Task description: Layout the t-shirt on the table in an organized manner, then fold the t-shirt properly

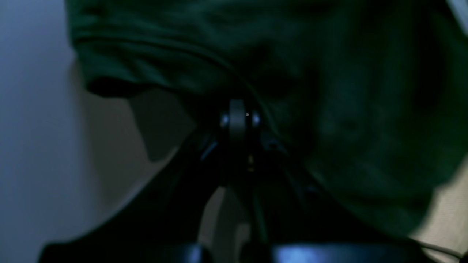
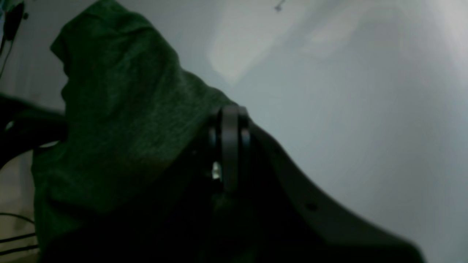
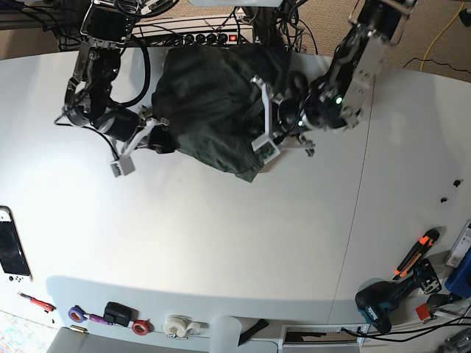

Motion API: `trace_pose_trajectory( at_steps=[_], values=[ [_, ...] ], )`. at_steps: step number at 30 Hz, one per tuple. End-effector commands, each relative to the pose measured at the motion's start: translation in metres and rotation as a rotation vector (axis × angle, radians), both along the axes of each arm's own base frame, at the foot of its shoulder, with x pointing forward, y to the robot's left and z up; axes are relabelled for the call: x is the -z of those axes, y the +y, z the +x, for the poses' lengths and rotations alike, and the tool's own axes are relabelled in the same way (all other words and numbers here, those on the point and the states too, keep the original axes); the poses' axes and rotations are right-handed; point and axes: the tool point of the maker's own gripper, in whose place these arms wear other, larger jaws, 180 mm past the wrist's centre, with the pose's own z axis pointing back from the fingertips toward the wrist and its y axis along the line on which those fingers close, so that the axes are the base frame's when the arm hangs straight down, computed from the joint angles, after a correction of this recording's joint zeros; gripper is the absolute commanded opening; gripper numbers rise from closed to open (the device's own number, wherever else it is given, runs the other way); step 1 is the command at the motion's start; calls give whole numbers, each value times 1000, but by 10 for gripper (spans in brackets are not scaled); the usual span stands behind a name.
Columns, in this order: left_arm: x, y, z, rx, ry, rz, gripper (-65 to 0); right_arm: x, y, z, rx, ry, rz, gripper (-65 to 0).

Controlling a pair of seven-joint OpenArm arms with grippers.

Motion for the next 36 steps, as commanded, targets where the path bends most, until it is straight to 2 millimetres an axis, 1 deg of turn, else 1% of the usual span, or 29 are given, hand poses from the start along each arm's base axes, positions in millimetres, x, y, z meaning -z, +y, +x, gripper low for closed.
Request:
trace_pose_trajectory(
  at_steps=[1, 3, 5, 7, 9, 11, 13, 14, 16, 18, 20, 22, 24, 27, 29, 31, 33, 36],
  values=[
    [-8, -3, 13, -6, -29, -28, -650, -19, -12, 11, 28, -69, -8, -650],
    [-6, -3, 29, -24, -36, -35, -650, -35, -29, 16, 75, -118, -29, -650],
    [-10, 0, 47, -35, -62, -32, -650, -53, -46, 19, 126, -178, -54, -650],
    [-21, 4, 69, -62, -97, -25, -650, -70, -62, 20, 171, -229, -82, -650],
    [-38, 7, 89, -86, -144, -24, -650, -83, -72, 19, 200, -265, -91, -650],
    [-55, 7, 106, -87, -192, -25, -650, -93, -69, 17, 191, -283, -49, -650],
    [-68, 10, 118, -90, -222, -12, -650, -99, -49, 11, 117, -266, 43, -650],
    [-72, 13, 123, -96, -233, -1, -650, -101, -33, 5, 52, -248, 101, -650],
    [-80, 24, 134, -124, -256, 17, -650, -127, -4, 4, -33, -322, 264, -650],
    [-83, 41, 143, -166, -269, 45, -650, -149, 24, 0, -120, -373, 409, -650],
    [-82, 58, 148, -201, -279, 70, -650, -144, 45, -5, -186, -339, 424, -650],
    [-76, 76, 148, -224, -277, 104, -650, -137, 69, -12, -260, -301, 442, -650],
    [-70, 95, 147, -255, -268, 142, -650, -131, 94, -22, -339, -260, 462, -650],
    [-63, 116, 145, -268, -265, 185, -650, -124, 130, -39, -459, -205, 489, -650],
    [-60, 125, 144, -283, -260, 203, -650, -121, 150, -52, -537, -170, 503, -650],
    [-58, 131, 142, -295, -255, 214, -650, -114, 166, -66, -608, -133, 497, -650],
    [-55, 133, 141, -298, -250, 220, -650, -105, 177, -80, -670, -90, 479, -650],
    [-50, 137, 138, -310, -241, 231, -650, -90, 187, -102, -730, -26, 457, -650]
  ],
)
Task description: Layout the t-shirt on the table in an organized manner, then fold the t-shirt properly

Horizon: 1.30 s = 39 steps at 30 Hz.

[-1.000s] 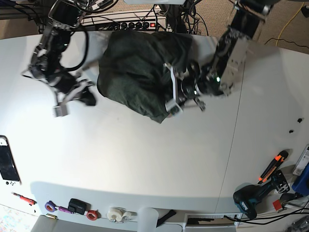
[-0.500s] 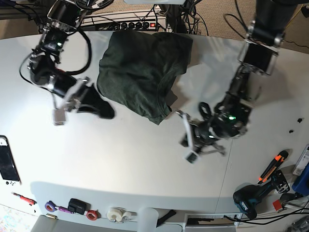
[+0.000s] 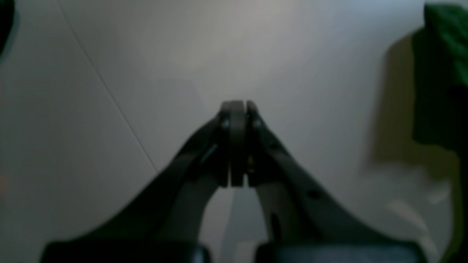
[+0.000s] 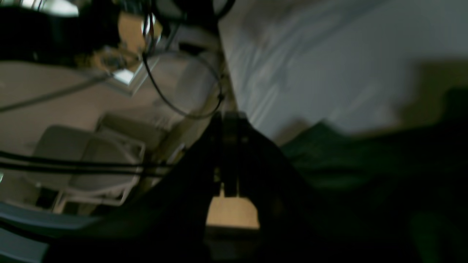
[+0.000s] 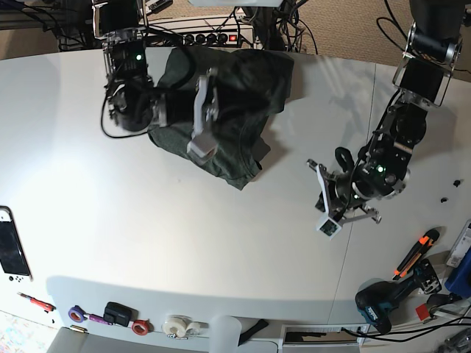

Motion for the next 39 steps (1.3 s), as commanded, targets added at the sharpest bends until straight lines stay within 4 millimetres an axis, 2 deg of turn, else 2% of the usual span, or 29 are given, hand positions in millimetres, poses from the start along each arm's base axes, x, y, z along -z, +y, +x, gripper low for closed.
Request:
trace_pose_trajectory(
  at_steps=[1, 5, 9, 13, 18, 23, 26, 32, 39],
  values=[
    [-17, 3, 12, -8, -59, -3, -650, -6, 4, -3, -8, -6, 23, -650],
    [-17, 2, 11, -6, -61, -7, -650, 20, 8, -30, -44, 46, -54, -650],
    [-17, 3, 11, -6, -61, -6, -650, 54, -2, -45, -57, 51, -215, -650],
    [-17, 2, 11, -6, -61, -7, -650, 85, -20, -43, -40, 38, -414, -650],
    [-17, 1, 11, -5, -61, -10, -650, 102, -27, -37, -12, 18, -540, -650],
    [-17, 1, 11, -5, -59, -12, -650, 101, -15, -6, 135, -57, -550, -650],
    [-17, 1, 11, -5, -59, -11, -650, 101, -17, 18, 237, -101, -593, -650],
    [-17, 1, 11, -5, -58, -11, -650, 93, -47, 75, 458, -194, -734, -650],
    [-17, 1, 11, -4, -58, -11, -650, 69, -84, 131, 676, -323, -863, -650]
  ],
)
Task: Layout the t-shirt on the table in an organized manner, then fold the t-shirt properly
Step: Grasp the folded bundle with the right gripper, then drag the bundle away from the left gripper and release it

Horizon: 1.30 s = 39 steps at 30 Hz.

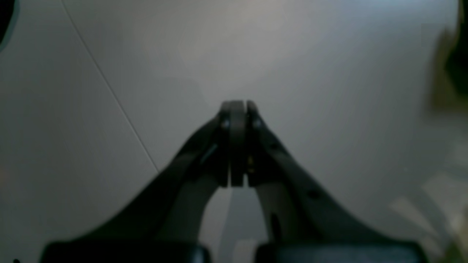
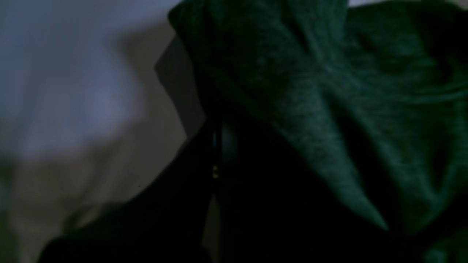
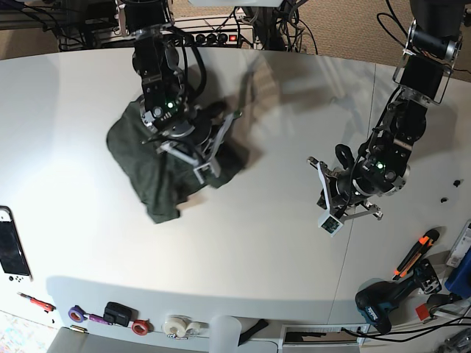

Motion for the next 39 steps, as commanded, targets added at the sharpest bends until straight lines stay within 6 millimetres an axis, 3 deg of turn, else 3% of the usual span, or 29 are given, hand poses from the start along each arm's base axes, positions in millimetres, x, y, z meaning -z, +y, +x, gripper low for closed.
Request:
trace_pose_trajectory(
  at_steps=[1, 9, 13, 15, 19, 22, 24, 29, 33, 39],
  values=[
    [-18, 1, 12, -1, -57, -13, -650, -19, -2, 19, 20, -81, 1, -650],
    [-18, 1, 12, -1, -56, -13, -650, -61, -22, 65, 114, -269, -62, -650],
    [-16, 1, 10, -1, -52, -14, -650, -76, -33, 79, 149, -327, -81, -650],
    [-15, 1, 9, -1, -50, -14, -650, -84, -46, 86, 187, -349, -84, -650],
    [-12, 1, 6, -1, -42, -14, -650, -105, -93, 97, 330, -374, -68, -650],
    [-7, 0, 2, 0, -32, -18, -650, -115, -115, 88, 399, -348, 70, -650],
    [-2, -1, -3, 2, -26, -26, -650, -117, -110, 76, 354, -331, 208, -650],
    [6, -2, -10, 3, -11, -30, -650, -81, -92, 27, 281, -199, 396, -650],
    [6, -2, -11, 4, -9, -31, -650, -64, -118, 4, 373, -192, 404, -650],
    [6, -3, -11, 4, -12, -34, -650, -77, -153, 2, 425, -293, 391, -650]
  ],
)
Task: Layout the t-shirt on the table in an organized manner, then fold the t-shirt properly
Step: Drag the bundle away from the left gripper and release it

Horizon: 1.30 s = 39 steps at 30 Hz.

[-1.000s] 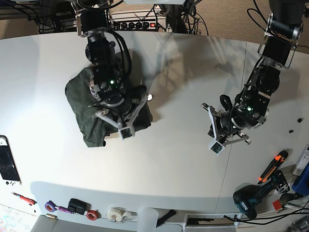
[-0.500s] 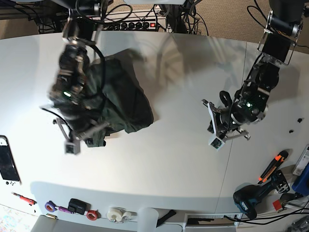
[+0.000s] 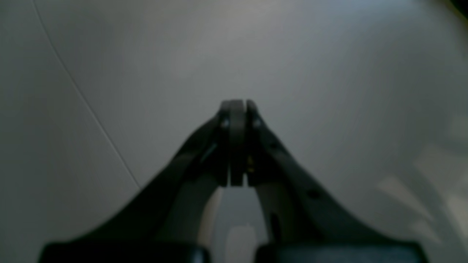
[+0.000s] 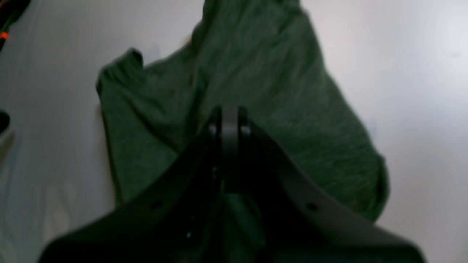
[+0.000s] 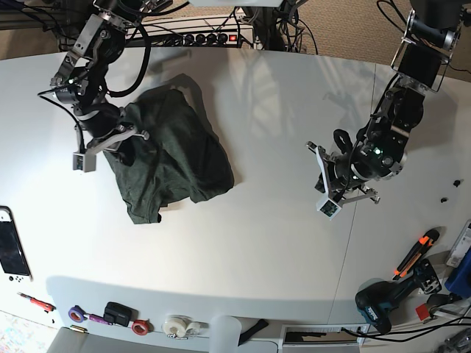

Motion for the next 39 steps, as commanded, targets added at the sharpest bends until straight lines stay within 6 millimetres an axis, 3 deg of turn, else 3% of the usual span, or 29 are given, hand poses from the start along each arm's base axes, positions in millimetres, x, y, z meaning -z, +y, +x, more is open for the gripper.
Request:
trace_pose_trajectory(
  at_steps=[1, 9, 16, 20, 23, 28, 35, 39],
  values=[
    [-17, 0, 12, -1, -57, -15, -650, -18, -1, 9, -4, -73, -1, -650],
    [-17, 0, 12, -1, -56, -16, -650, -15, 31, 14, -112, -76, 6, -650],
    [-17, 1, 12, -2, -55, -14, -650, 39, 48, 15, -153, 49, 28, -650],
    [-17, 1, 12, -2, -55, -14, -650, 51, 38, 18, -140, 88, -40, -650],
    [-17, 1, 12, -2, -56, -15, -650, 54, 14, 18, -79, 118, -122, -650],
    [-17, 1, 12, -2, -56, -15, -650, 55, -45, 10, 58, 186, -270, -650],
    [-17, 1, 12, -2, -56, -14, -650, 48, -121, -23, 260, 219, -305, -650],
    [-17, 0, 12, -1, -56, -15, -650, 33, -165, -42, 354, 205, -328, -650]
  ],
)
